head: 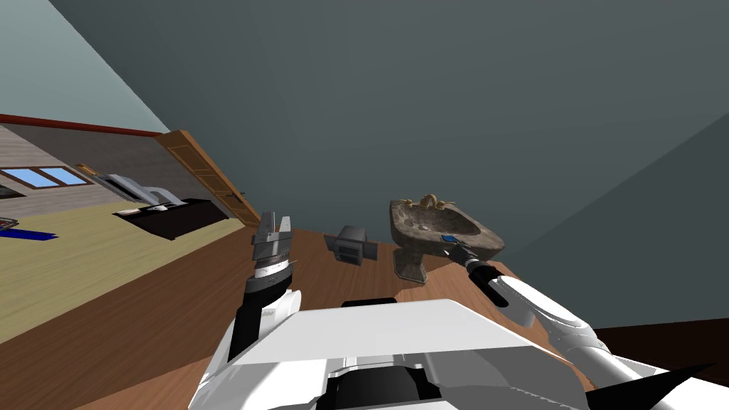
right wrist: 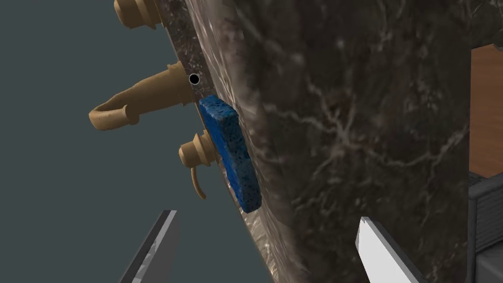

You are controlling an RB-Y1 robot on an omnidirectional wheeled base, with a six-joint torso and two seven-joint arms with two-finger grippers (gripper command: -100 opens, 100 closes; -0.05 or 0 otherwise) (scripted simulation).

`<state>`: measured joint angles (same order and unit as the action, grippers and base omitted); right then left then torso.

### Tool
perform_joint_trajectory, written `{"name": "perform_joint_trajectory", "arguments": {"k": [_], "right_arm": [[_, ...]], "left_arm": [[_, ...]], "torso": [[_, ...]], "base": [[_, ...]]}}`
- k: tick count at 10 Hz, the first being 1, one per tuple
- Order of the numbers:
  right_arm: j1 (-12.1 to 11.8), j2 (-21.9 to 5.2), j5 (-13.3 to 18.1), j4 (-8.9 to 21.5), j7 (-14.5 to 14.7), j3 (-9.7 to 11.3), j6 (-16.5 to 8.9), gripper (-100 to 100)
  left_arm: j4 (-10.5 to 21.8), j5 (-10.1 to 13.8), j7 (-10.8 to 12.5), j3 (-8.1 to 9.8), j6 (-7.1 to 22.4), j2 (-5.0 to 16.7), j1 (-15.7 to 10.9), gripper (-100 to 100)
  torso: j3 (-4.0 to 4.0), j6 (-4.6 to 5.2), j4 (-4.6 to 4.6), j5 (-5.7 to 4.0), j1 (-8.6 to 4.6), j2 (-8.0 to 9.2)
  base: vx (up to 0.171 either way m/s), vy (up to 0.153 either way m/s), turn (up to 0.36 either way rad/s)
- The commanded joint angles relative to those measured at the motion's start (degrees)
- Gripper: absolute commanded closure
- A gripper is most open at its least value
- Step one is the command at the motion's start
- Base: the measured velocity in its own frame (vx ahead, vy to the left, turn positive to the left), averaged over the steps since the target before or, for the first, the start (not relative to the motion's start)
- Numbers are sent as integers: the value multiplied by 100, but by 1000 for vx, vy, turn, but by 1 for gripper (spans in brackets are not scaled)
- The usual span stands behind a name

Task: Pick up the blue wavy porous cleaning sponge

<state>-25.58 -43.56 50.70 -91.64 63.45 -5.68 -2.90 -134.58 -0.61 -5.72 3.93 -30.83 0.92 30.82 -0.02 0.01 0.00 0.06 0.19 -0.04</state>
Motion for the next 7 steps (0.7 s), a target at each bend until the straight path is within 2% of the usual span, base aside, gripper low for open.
{"name": "perform_joint_trajectory", "arguments": {"k": [1, 2, 3, 5, 6, 7], "right_arm": [[13, -147, 221, 217, 206, -74, -40, -100], [13, -147, 221, 217, 206, -74, -40, -100], [27, -316, 414, 374, 387, -90, -138, -100], [38, -466, 578, 503, 541, -104, -220, -100], [26, -428, 509, 451, 473, -100, -176, -100], [28, -441, 515, 458, 490, -95, -199, 0]], "left_arm": [[0, 0, 0, 0, 0, 0, 0, 0], [0, 0, 0, 0, 0, 0, 0, 0], [0, 0, 0, 0, 0, 0, 0, 0], [0, 0, 0, 0, 0, 0, 0, 0], [0, 0, 0, 0, 0, 0, 0, 0], [0, 0, 0, 0, 0, 0, 0, 0]], "torso": [[0, 0, 0, 0, 0, 0], [1, 1, 0, -1, -3, 1], [1, 1, 0, -3, -9, 3], [2, 0, 1, -2, -6, 3], [2, 0, 1, -2, -7, 4], [3, 1, 1, -4, -13, 6]], "base": [[15, 46, 32], [10, 24, 3], [11, 35, 38], [9, 38, 22], [4, 14, 2], [0, 0, 0]]}}
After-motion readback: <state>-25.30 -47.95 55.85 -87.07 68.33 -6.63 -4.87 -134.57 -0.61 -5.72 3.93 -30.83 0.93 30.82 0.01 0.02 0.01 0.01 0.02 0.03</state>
